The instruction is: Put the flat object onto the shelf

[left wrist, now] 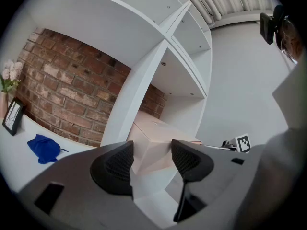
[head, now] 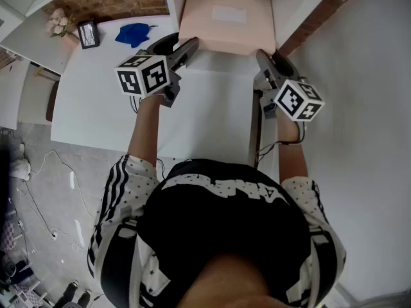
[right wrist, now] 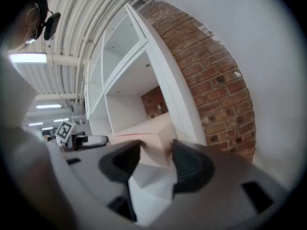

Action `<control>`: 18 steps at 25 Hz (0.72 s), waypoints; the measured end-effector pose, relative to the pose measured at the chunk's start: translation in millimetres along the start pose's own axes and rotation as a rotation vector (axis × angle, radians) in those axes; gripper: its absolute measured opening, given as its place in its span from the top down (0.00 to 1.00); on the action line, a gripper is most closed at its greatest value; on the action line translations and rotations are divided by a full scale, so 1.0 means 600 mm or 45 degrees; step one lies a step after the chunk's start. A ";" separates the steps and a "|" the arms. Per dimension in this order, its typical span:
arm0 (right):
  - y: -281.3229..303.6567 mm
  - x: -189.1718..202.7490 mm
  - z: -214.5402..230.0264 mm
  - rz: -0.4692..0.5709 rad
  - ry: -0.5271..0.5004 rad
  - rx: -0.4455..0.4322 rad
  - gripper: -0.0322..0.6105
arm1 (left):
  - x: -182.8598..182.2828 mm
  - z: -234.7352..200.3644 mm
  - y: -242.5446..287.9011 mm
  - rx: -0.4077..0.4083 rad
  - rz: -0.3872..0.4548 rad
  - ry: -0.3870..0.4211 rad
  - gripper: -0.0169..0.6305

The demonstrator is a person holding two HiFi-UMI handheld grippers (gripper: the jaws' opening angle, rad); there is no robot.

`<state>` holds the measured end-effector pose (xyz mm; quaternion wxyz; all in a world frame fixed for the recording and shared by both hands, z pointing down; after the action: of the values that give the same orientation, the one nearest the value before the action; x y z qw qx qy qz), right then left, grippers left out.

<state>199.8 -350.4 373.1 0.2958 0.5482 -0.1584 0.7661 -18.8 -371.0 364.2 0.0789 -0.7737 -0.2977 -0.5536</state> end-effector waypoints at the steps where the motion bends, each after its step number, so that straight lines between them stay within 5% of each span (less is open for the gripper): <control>1: 0.001 -0.001 0.000 0.000 0.000 0.002 0.61 | -0.001 0.000 0.001 -0.002 0.000 0.001 0.58; 18: 0.018 -0.002 0.014 0.006 0.007 0.021 0.61 | -0.007 -0.008 0.020 -0.024 0.006 0.017 0.58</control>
<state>200.0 -363.8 375.7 0.2897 0.5481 -0.1524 0.7697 -16.9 -384.3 364.4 0.0749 -0.7714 -0.2900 -0.5615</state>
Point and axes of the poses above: the fingertips, and each gripper's own axes: y forward along the fingers, z to its right, x out of its underside, the point moved 1 cm from there along -y, backward along the fingers, and after that the axes turned 8 degrees about -x, right-handed, at the moved point
